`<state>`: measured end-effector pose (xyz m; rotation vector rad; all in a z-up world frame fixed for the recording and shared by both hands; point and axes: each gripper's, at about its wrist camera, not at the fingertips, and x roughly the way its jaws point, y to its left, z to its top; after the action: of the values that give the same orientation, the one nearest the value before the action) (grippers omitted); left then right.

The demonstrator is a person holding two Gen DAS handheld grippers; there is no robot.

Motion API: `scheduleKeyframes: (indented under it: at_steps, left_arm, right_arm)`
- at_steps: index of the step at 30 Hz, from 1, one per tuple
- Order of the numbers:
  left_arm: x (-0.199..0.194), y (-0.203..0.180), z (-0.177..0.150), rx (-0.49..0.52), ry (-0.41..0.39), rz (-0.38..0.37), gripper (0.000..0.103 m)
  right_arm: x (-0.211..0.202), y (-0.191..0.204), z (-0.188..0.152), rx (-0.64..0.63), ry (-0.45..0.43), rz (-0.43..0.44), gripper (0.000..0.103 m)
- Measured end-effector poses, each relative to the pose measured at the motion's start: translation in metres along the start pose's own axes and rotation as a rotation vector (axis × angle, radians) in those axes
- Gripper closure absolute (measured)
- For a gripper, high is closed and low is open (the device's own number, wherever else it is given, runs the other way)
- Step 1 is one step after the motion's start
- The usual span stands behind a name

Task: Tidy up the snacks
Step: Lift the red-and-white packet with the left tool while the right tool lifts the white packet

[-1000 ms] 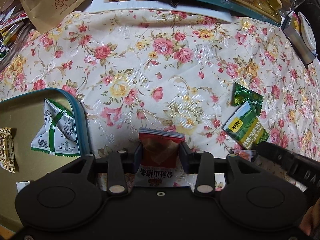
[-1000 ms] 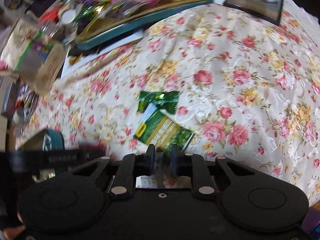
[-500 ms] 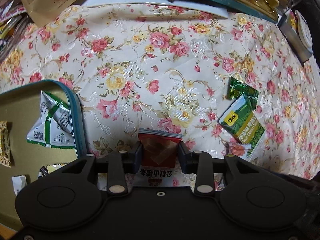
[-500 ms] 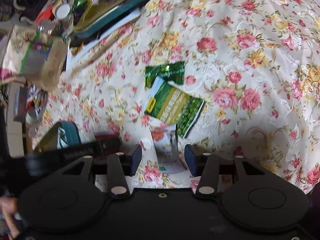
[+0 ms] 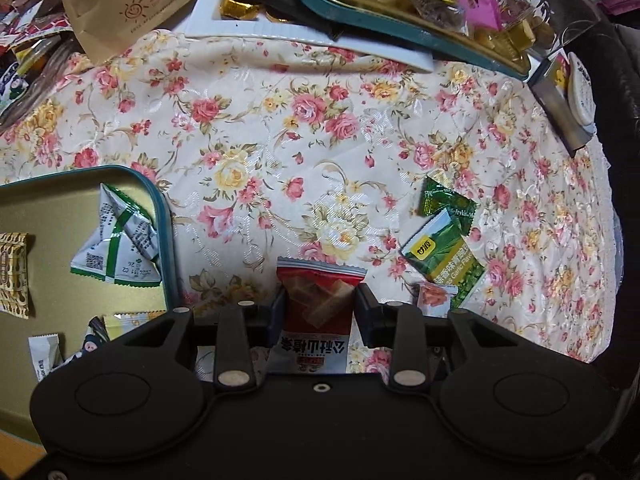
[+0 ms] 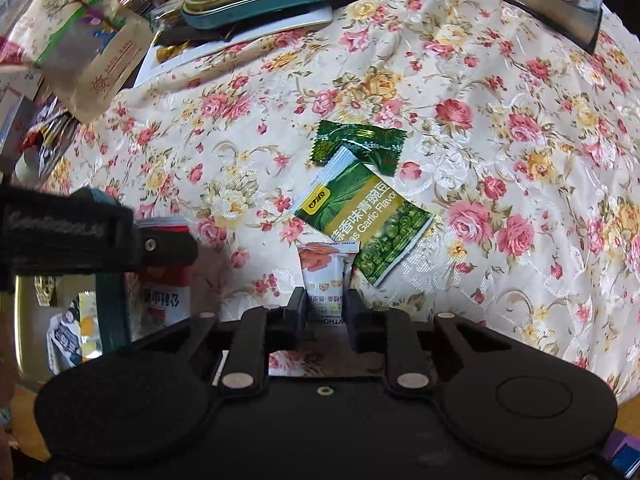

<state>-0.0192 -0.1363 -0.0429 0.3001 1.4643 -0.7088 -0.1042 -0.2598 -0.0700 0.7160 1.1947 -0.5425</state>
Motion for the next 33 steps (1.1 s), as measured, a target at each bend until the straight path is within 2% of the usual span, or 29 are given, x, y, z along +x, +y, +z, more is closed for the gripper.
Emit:
scheduleKeyframes:
  at_steps: [6, 11, 26, 33]
  left_arm:
    - [-0.026, 0.009, -0.001, -0.016, -0.044, 0.002, 0.059]
    - [-0.046, 0.018, -0.005, -0.037, -0.079, 0.015, 0.059]
    - [-0.081, 0.058, -0.026, -0.092, -0.134, 0.077, 0.059]
    - [-0.082, 0.059, -0.028, -0.087, -0.131, 0.081, 0.059]
  right_arm:
    - [-0.015, -0.016, 0.01, 0.13, 0.002, 0.072, 0.081]
    - [-0.027, -0.021, 0.014, 0.184, -0.024, 0.079, 0.081]
    - [-0.048, 0.009, 0.011, 0.178, -0.056, 0.114, 0.081]
    - [-0.046, 0.012, 0.013, 0.191, -0.057, 0.103, 0.081]
